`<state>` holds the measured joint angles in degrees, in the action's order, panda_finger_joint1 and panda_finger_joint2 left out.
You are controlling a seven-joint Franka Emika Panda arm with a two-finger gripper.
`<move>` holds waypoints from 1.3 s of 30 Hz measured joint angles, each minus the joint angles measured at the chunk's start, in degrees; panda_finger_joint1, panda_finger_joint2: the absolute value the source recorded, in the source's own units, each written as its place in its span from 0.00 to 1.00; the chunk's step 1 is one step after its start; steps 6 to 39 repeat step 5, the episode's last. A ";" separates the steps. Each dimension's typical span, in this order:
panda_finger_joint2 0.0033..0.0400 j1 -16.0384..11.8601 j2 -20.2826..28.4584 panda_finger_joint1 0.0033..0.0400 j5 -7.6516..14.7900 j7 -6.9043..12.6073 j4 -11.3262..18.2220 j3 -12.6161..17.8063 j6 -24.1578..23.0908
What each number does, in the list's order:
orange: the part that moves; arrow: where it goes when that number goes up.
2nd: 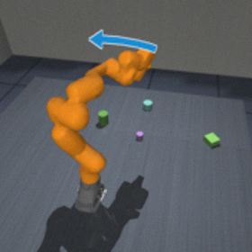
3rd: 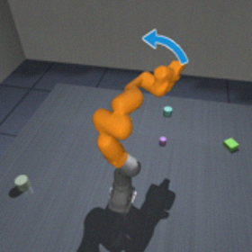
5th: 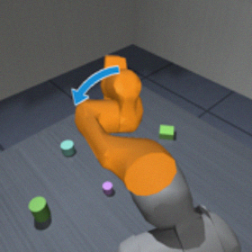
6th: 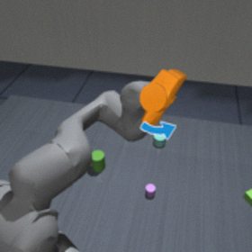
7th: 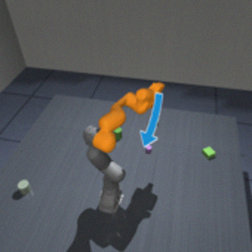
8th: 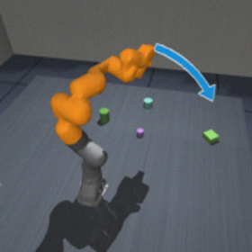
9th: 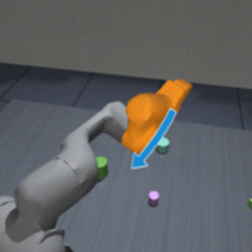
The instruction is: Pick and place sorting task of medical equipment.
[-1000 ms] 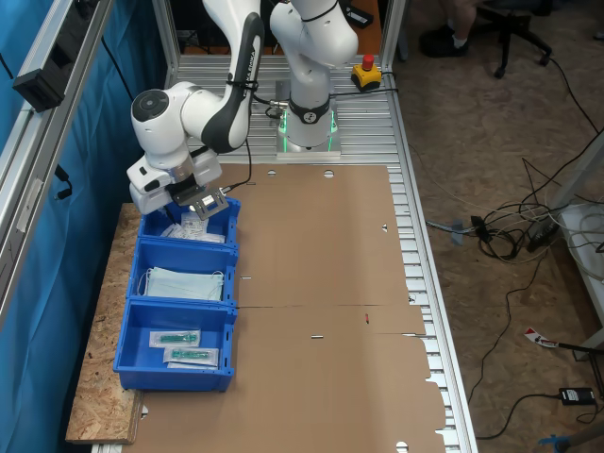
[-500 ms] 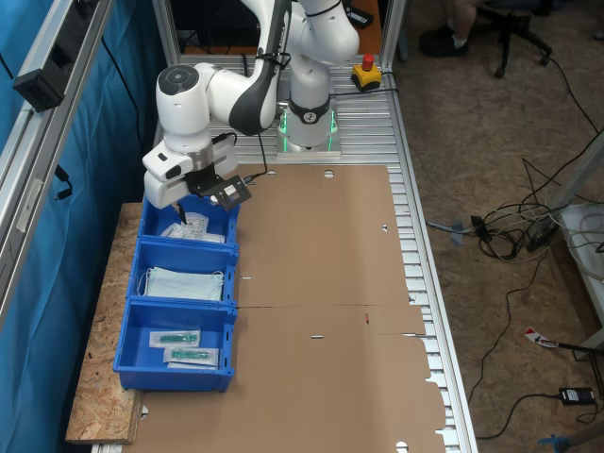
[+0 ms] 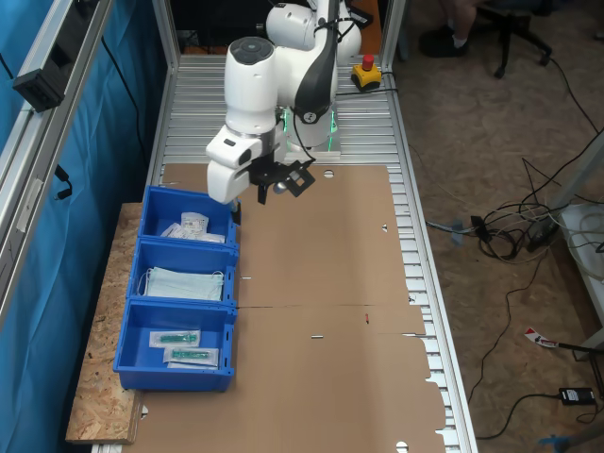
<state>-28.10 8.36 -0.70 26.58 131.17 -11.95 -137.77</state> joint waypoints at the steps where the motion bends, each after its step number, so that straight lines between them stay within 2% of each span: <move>1: 1.00 0.75 0.54 1.00 0.00 0.00 0.27 -0.11 0.12; 5: 1.00 3.67 3.13 1.00 0.00 0.07 1.63 -0.47 1.47; 39: 1.00 3.67 3.13 1.00 0.00 0.07 1.63 -0.47 1.47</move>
